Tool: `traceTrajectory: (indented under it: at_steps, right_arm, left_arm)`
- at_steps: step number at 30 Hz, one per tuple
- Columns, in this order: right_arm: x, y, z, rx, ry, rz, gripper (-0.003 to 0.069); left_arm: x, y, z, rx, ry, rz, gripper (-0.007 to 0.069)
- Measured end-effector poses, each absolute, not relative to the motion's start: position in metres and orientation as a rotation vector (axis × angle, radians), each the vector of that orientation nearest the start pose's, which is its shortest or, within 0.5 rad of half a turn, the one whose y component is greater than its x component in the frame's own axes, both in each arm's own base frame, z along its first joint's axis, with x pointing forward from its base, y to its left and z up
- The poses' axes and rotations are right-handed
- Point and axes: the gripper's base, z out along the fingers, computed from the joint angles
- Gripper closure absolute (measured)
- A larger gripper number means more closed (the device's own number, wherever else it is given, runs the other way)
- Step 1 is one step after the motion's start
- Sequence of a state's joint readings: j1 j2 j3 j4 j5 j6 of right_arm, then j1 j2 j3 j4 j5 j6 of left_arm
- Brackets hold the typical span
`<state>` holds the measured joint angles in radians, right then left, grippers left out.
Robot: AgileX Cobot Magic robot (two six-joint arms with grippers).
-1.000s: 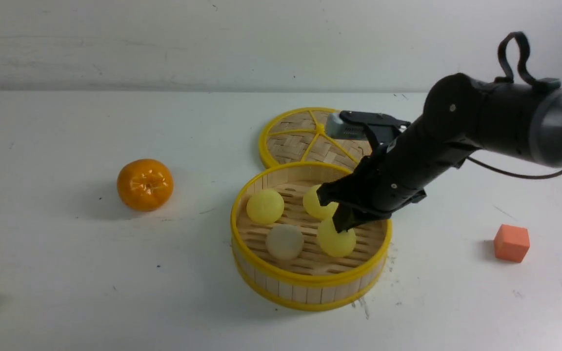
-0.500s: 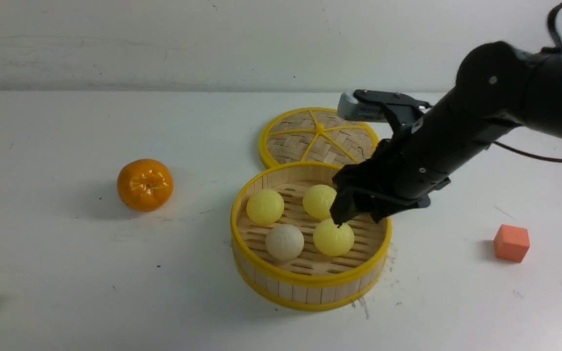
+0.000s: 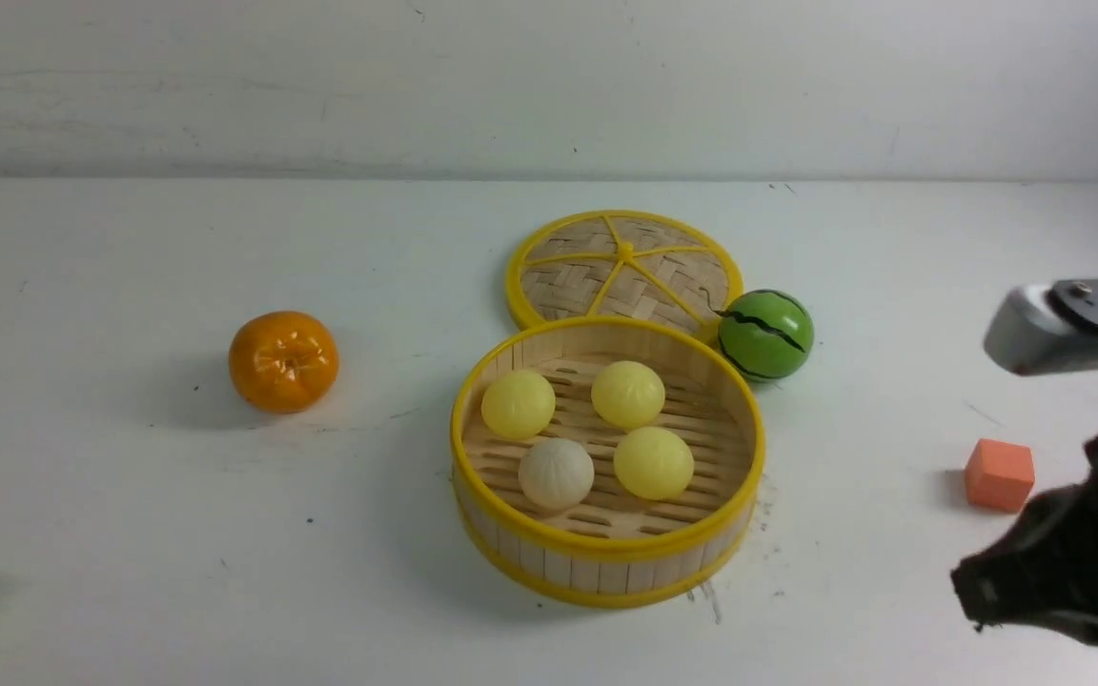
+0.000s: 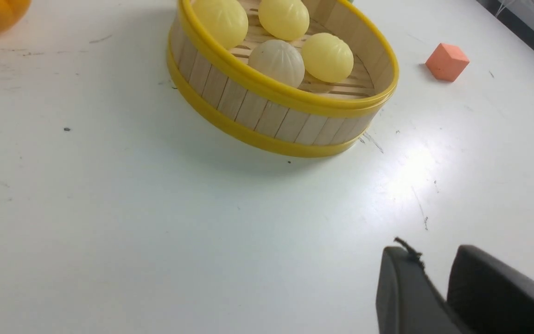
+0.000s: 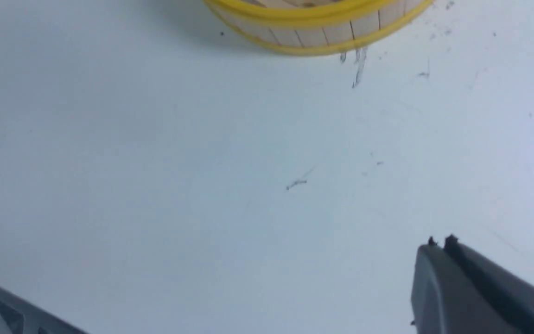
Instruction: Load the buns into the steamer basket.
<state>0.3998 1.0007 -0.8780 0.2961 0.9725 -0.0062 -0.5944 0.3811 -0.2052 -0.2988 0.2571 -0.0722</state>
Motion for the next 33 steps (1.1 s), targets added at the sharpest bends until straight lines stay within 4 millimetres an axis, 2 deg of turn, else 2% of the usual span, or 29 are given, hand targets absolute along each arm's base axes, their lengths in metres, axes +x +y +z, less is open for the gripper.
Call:
traceTrajectory:
  at_steps: [2, 4, 7, 9, 12, 14, 18, 19, 20, 21, 23, 25, 27, 28, 33]
  right_arm:
    - [0.147, 0.086, 0.326, -0.413, 2.56, 0.526, 0.0678]
    - [0.129, 0.081, 0.335, -0.444, 2.534, 0.534, 0.0678]
    - [0.107, 0.077, 0.342, -0.565, 2.481, 0.502, 0.0678]
    - [0.093, 0.065, 0.347, -0.639, 2.376, 0.412, 0.0678]
    - [0.078, 0.047, 0.346, -0.606, 2.264, 0.317, 0.0678]
    - [0.065, 0.028, 0.324, -0.452, 2.169, 0.227, 0.0678]
    - [0.057, 0.013, 0.273, -0.213, 1.939, 0.107, 0.0678]
    - [0.056, 0.011, 0.26, -0.182, 1.883, 0.089, 0.0678]
    - [0.055, 0.01, 0.262, -0.176, 1.86, 0.086, 0.0678]
    - [0.055, 0.008, 0.236, -0.144, 1.804, 0.067, 0.0678]
    - [0.055, 0.007, 0.212, -0.127, 1.745, 0.046, 0.0678]
    - [0.055, 0.006, 0.197, -0.123, 1.74, 0.033, 0.0678]
    - [0.054, 0.005, 0.178, -0.114, 1.817, 0.028, 0.0677]
    - [0.053, 0.005, 0.173, -0.096, 1.861, 0.04, 0.0676]
    - [0.052, 0.004, 0.173, -0.038, 1.874, 0.066, 0.0676]
  left_arm:
    - [0.07, -0.056, 0.234, 0.281, 1.95, -0.71, 0.0472]
    - [0.07, -0.056, 0.234, 0.281, 1.95, -0.71, 0.047]
    - [0.07, -0.056, 0.234, 0.281, 1.95, -0.71, 0.0467]
    - [0.07, -0.056, 0.234, 0.28, 1.95, -0.71, 0.0463]
    - [0.071, -0.056, 0.234, 0.281, 1.95, -0.71, 0.046]
    - [0.071, -0.056, 0.234, 0.281, 1.952, -0.709, 0.046]
    - [0.071, -0.056, 0.234, 0.281, 1.952, -0.709, 0.0457]
    - [0.071, -0.056, 0.234, 0.281, 1.952, -0.709, 0.0456]
    - [0.071, -0.056, 0.234, 0.281, 1.952, -0.709, 0.0456]
    - [0.071, -0.056, 0.234, 0.281, 1.952, -0.709, 0.0456]
    - [0.071, -0.056, 0.234, 0.281, 1.952, -0.709, 0.0456]
    - [0.071, -0.056, 0.234, 0.281, 1.952, -0.709, 0.0456]
    - [0.071, -0.056, 0.234, 0.281, 1.952, -0.709, 0.0454]
    - [0.071, -0.056, 0.233, 0.281, 1.953, -0.709, 0.0455]
    - [0.071, -0.056, 0.233, 0.281, 1.954, -0.709, 0.0454]
